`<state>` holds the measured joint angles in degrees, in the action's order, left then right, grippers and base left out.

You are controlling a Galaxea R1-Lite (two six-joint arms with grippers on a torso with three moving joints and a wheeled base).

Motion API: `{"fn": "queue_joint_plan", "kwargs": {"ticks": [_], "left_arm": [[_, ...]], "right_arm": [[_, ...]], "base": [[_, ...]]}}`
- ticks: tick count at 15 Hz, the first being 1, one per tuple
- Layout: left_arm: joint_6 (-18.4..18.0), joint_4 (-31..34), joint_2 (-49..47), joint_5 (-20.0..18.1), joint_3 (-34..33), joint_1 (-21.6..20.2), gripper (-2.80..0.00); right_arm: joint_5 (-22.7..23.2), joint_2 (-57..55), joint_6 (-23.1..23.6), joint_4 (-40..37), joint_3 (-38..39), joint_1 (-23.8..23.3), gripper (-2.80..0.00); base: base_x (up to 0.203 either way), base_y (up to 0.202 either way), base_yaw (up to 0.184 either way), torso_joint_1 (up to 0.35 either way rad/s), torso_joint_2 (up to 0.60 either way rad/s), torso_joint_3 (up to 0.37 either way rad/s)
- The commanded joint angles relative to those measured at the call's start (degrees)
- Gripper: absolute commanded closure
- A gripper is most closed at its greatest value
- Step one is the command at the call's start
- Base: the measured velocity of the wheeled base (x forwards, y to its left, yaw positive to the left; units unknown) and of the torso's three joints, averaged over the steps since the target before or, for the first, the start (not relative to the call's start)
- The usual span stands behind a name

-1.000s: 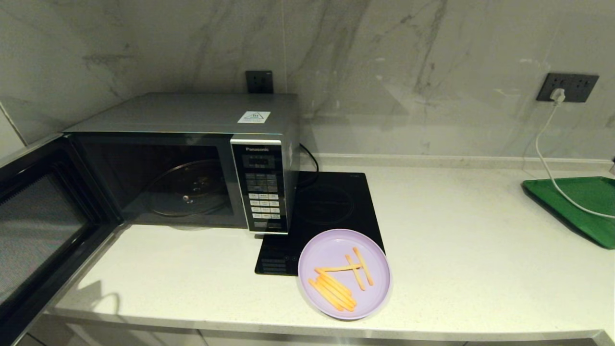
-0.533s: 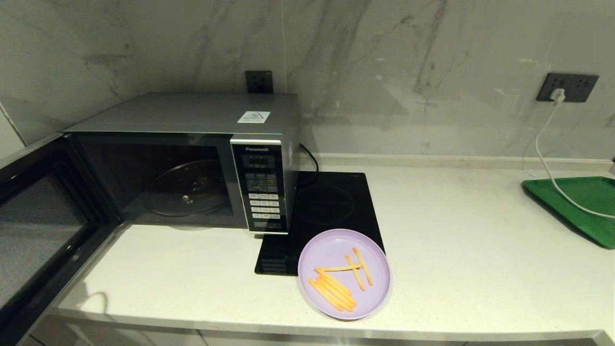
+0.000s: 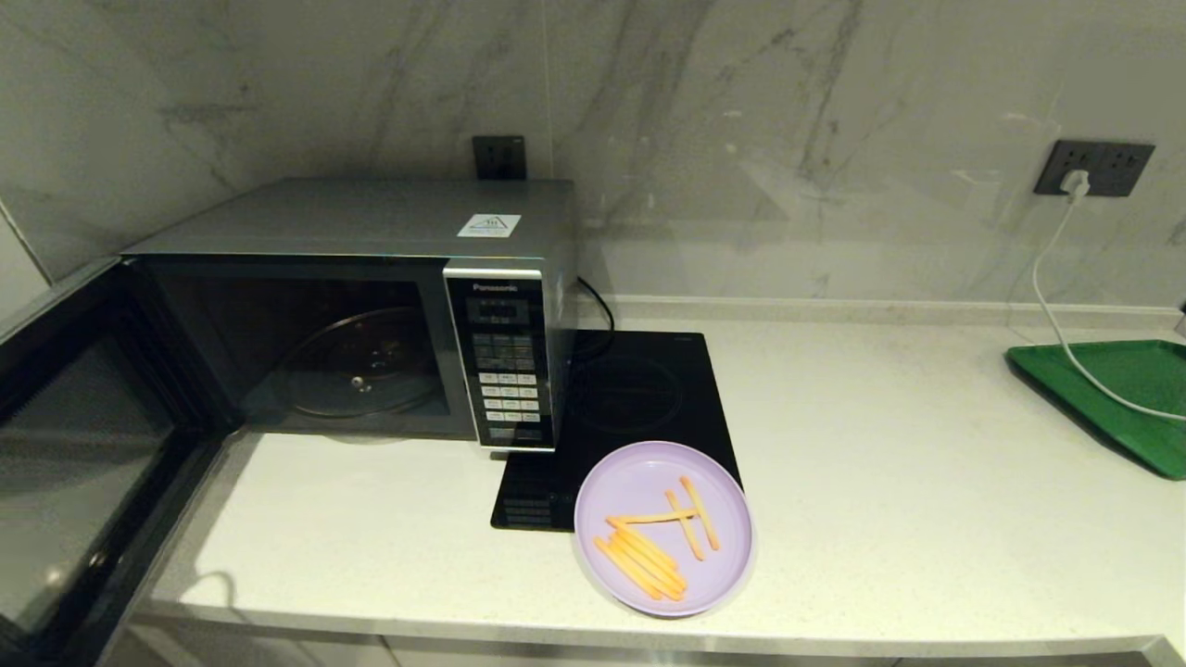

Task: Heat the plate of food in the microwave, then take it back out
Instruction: Close the microwave oven

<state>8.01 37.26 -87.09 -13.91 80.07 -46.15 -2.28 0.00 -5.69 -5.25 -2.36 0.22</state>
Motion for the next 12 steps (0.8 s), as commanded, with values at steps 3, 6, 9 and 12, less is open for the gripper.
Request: {"fn": "queue_joint_plan", "kwargs": {"ticks": [3, 6, 9, 12], "left_arm": [[3.6, 2.34, 12.12, 0.08, -5.66, 11.98, 0.0], [9.1, 8.36, 18.57, 0.13, -6.07, 23.78, 0.0], [13.93, 11.63, 21.92, 0.27, -7.86, 32.32, 0.0], [14.31, 11.53, 22.22, 0.29, -11.84, 35.52, 0.0]], "right_arm": [[-0.01, -0.09, -0.02, -0.02, 0.0, 0.04, 0.0], [-0.01, -0.09, -0.02, -0.02, -0.01, 0.04, 0.0], [-0.01, -0.09, -0.02, -0.03, -0.01, 0.04, 0.0], [-0.01, -0.09, -0.02, -0.02, -0.01, 0.04, 0.0]], "base": [[0.0, 0.0, 0.0, 0.0, 0.0, 0.0], [0.0, 0.0, 0.0, 0.0, 0.0, 0.0], [0.0, 0.0, 0.0, 0.0, 0.0, 0.0], [0.0, 0.0, 0.0, 0.0, 0.0, 0.0]]}}
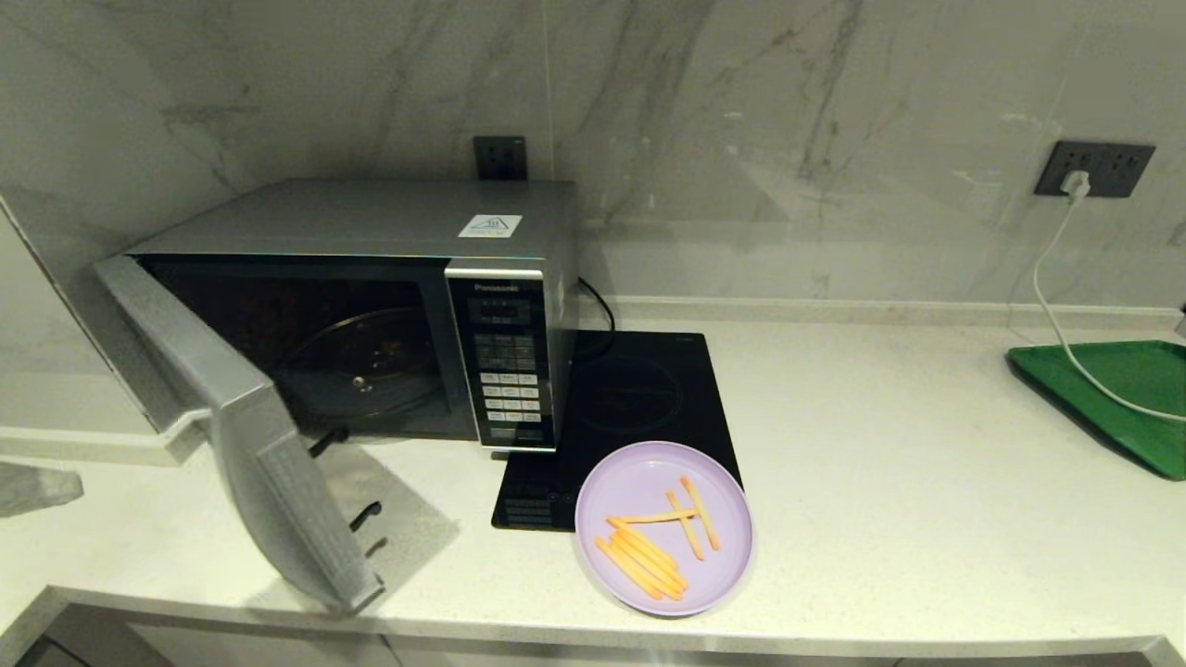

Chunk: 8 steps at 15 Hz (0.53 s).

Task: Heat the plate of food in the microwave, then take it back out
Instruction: Close the microwave oven

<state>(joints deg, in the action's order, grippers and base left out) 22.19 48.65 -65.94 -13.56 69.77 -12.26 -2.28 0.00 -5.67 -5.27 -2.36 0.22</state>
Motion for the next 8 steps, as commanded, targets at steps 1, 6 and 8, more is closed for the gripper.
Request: {"fn": "queue_joint_plan", "kwargs": {"ticks": [1, 6, 8], "left_arm": [[0.16, 0.07, 1.02, -0.05, -2.11, 2.77, 0.0], [-0.36, -14.98, -0.11, 5.9, -9.66, 11.4, 0.0], [-0.84, -29.26, -1.42, 15.15, -14.96, 18.14, 0.0]], "right_arm": [[-0.01, -0.09, -0.04, -0.01, -0.01, 0.04, 0.0], [-0.01, -0.09, -0.04, -0.06, -0.01, 0.04, 0.0], [-0.01, -0.09, -0.04, -0.01, -0.01, 0.04, 0.0]], "base": [[0.0, 0.0, 0.0, 0.0, 0.0, 0.0], [0.0, 0.0, 0.0, 0.0, 0.0, 0.0], [0.0, 0.0, 0.0, 0.0, 0.0, 0.0]]}}
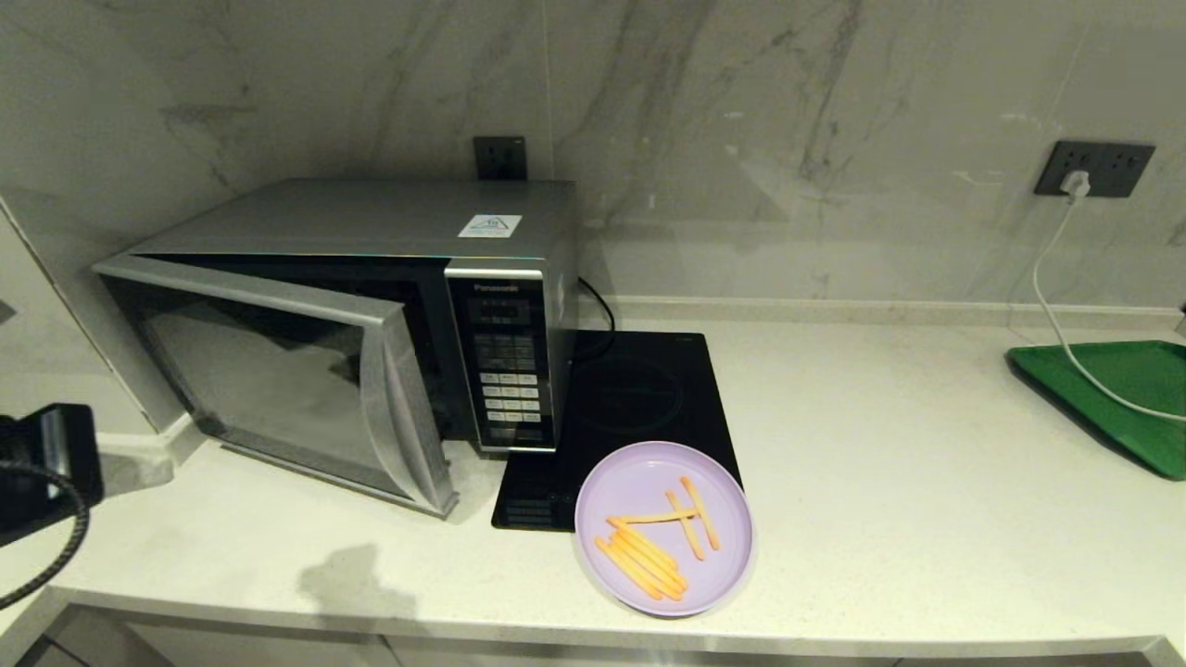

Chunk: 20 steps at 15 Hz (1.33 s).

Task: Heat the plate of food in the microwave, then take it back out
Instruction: Close the microwave oven

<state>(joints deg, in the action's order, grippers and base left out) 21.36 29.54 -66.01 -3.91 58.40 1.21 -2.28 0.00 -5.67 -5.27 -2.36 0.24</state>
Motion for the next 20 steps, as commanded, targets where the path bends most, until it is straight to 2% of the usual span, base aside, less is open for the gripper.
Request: {"fn": "queue_joint_plan", "kwargs": {"ticks": [1, 2, 3, 5, 8, 10, 14, 20], "left_arm": [[-0.17, -17.21, -2.35, 9.2, -5.75, 7.49, 0.0], [-0.37, -22.09, -4.2, 11.07, -6.89, 9.17, 0.0], [-0.5, -24.27, -5.86, 11.65, -7.29, 10.03, 0.0], [-0.16, -25.31, -8.01, 11.23, -7.26, 11.84, 0.0], [1.9, -25.49, -10.24, 6.28, -6.64, 14.05, 0.0], [2.71, -25.59, -12.03, 5.1, -5.86, 15.86, 0.0], [2.69, -34.09, -16.66, 5.14, -5.52, 16.43, 0.0], [2.53, -40.16, -21.86, 5.54, -4.88, 16.37, 0.0]], "right_arm": [[-0.01, -0.09, -0.04, -0.01, -0.01, 0.02, 0.0], [-0.01, -0.09, -0.04, -0.01, -0.01, 0.02, 0.0], [-0.01, -0.09, -0.04, -0.04, -0.01, 0.02, 0.0], [-0.01, -0.09, -0.04, -0.03, -0.01, 0.02, 0.0], [-0.01, -0.09, -0.04, -0.01, -0.01, 0.02, 0.0], [-0.01, -0.09, -0.04, -0.01, -0.01, 0.02, 0.0], [-0.01, -0.09, -0.04, -0.09, -0.01, 0.02, 0.0], [-0.01, -0.09, -0.04, -0.04, -0.01, 0.02, 0.0]], "base": [[0.0, 0.0, 0.0, 0.0, 0.0, 0.0], [0.0, 0.0, 0.0, 0.0, 0.0, 0.0], [0.0, 0.0, 0.0, 0.0, 0.0, 0.0], [0.0, 0.0, 0.0, 0.0, 0.0, 0.0], [0.0, 0.0, 0.0, 0.0, 0.0, 0.0], [0.0, 0.0, 0.0, 0.0, 0.0, 0.0], [0.0, 0.0, 0.0, 0.0, 0.0, 0.0], [0.0, 0.0, 0.0, 0.0, 0.0, 0.0]]}}
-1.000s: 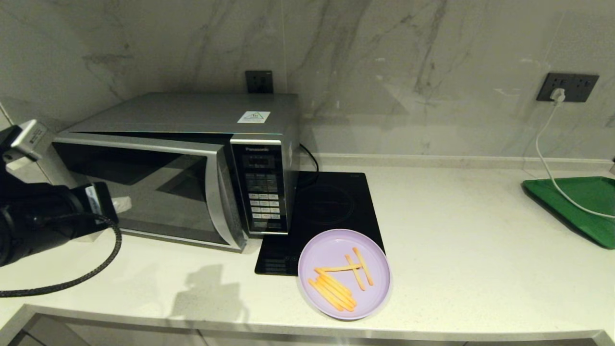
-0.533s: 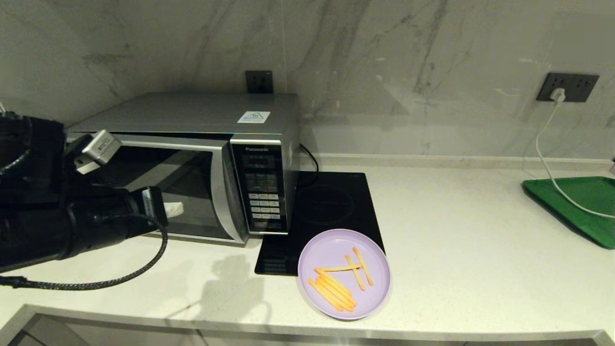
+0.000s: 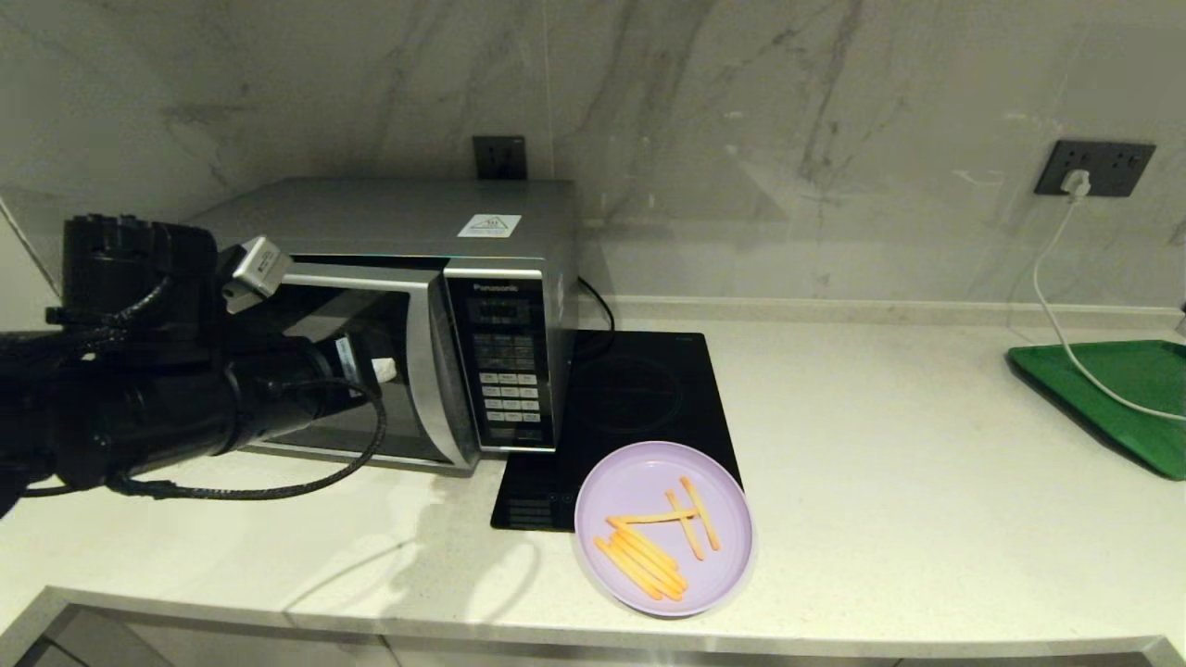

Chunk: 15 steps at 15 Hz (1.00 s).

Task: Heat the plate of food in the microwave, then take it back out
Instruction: Close the microwave oven

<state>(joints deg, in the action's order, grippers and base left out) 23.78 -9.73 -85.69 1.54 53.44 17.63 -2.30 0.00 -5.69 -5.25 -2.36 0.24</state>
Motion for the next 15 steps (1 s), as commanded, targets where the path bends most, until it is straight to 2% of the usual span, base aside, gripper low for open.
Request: {"fn": "queue_joint_plan", "kwargs": {"ticks": [1, 11, 15], "left_arm": [[0.04, -1.95, -2.83, 0.13, 0.16, -0.05, 0.0], [0.12, -4.52, -6.2, -0.13, 0.08, 0.13, 0.0], [-0.14, -9.09, -8.87, 0.13, -0.01, 0.04, 0.0]], "right_arm": [[0.02, -0.09, -0.02, -0.02, -0.01, 0.02, 0.0], [0.02, -0.09, -0.02, -0.02, -0.01, 0.02, 0.0], [0.02, -0.09, -0.02, -0.1, -0.01, 0.02, 0.0]], "base": [[0.0, 0.0, 0.0, 0.0, 0.0, 0.0], [0.0, 0.0, 0.0, 0.0, 0.0, 0.0], [0.0, 0.0, 0.0, 0.0, 0.0, 0.0]]}}
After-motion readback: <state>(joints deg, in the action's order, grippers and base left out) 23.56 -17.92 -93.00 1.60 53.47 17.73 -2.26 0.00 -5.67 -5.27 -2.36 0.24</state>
